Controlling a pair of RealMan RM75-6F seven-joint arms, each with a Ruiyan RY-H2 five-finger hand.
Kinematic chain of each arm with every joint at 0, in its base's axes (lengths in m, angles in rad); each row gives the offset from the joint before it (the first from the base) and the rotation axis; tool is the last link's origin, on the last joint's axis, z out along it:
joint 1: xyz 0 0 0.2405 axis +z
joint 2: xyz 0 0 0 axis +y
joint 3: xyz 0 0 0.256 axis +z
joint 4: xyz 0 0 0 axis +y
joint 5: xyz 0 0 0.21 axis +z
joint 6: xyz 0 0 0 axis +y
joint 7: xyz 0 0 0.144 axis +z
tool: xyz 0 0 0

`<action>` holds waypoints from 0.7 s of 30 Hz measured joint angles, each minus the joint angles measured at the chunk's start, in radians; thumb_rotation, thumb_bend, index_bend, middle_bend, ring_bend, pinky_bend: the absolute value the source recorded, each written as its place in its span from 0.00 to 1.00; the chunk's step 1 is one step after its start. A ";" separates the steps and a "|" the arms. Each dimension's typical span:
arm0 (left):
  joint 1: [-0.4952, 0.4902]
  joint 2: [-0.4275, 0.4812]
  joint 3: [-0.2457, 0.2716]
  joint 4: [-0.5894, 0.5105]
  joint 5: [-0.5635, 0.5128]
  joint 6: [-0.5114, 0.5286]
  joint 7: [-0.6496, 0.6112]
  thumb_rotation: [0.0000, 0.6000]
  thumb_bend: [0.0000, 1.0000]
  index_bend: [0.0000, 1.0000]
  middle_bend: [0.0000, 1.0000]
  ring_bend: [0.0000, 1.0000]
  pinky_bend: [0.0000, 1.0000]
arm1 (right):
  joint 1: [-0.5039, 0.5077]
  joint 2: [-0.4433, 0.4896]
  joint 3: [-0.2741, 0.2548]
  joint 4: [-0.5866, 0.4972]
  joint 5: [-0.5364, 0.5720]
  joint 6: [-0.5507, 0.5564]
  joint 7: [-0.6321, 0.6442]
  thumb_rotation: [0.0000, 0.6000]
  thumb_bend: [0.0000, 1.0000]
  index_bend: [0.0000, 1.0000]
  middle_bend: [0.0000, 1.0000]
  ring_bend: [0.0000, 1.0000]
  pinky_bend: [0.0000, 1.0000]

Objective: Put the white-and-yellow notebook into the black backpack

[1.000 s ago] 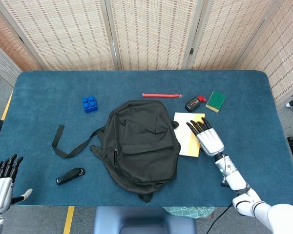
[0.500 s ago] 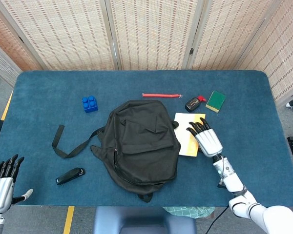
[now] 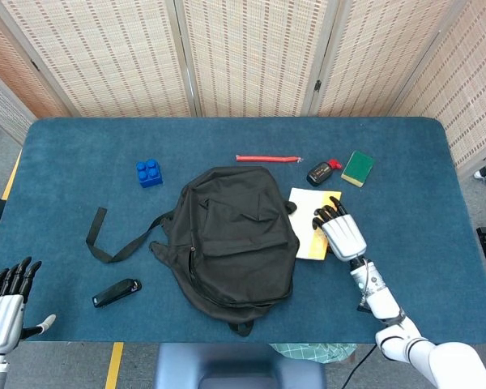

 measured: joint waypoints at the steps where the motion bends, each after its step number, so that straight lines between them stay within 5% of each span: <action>1: 0.000 0.000 0.001 -0.001 0.000 -0.001 0.000 1.00 0.20 0.07 0.03 0.05 0.00 | 0.000 -0.001 0.000 0.002 0.000 0.000 -0.001 1.00 0.31 0.55 0.37 0.27 0.11; 21: -0.005 0.011 0.008 -0.008 -0.002 -0.018 -0.005 1.00 0.20 0.07 0.03 0.04 0.00 | -0.010 0.017 -0.021 0.019 -0.013 0.018 -0.007 1.00 0.37 0.67 0.40 0.30 0.12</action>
